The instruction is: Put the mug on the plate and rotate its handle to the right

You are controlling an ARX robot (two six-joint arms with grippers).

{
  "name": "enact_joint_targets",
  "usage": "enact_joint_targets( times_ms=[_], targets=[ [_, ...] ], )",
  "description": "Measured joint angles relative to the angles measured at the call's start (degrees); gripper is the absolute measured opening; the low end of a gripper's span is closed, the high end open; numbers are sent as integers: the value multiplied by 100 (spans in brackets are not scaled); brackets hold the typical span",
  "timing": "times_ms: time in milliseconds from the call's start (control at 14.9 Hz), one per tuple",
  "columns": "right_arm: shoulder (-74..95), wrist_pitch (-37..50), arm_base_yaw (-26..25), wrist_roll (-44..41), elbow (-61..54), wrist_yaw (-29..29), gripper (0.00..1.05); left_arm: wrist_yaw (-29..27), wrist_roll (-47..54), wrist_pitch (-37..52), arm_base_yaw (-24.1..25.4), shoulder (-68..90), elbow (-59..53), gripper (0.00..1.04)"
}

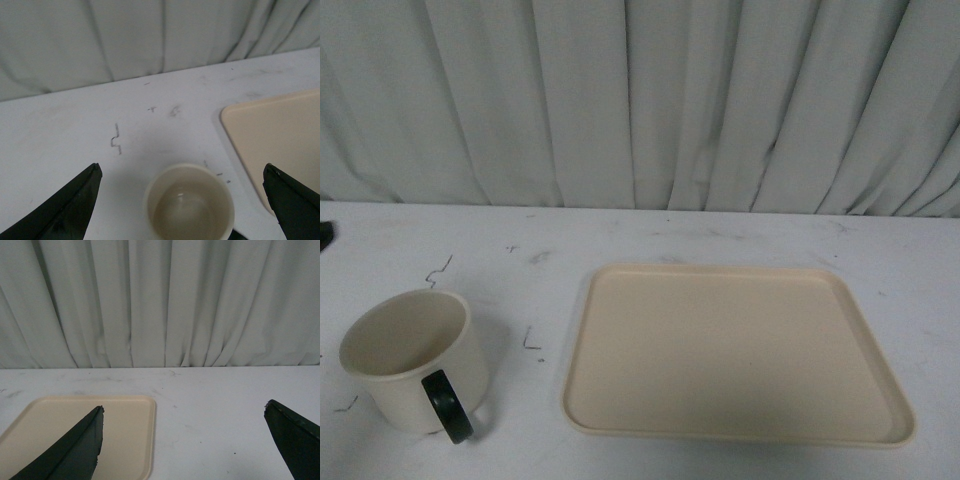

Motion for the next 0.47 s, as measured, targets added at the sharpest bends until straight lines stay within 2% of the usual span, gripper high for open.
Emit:
enact_joint_targets(
  times_ms=[67, 134, 269, 470],
  targets=[
    [0, 0, 0, 0, 0, 0, 98, -66, 243, -83, -247, 791, 619, 98],
    [0, -2, 0, 0, 0, 0, 98, -4, 459, -490, -162, 1250, 1001, 98],
    [0, -2, 0, 0, 0, 0, 98, -273, 872, -1126, 219, 1606, 1204, 98],
    [-2, -2, 0, 0, 0, 0, 98, -365, 1368, -1434, 505, 2190, 1591, 98]
  ],
)
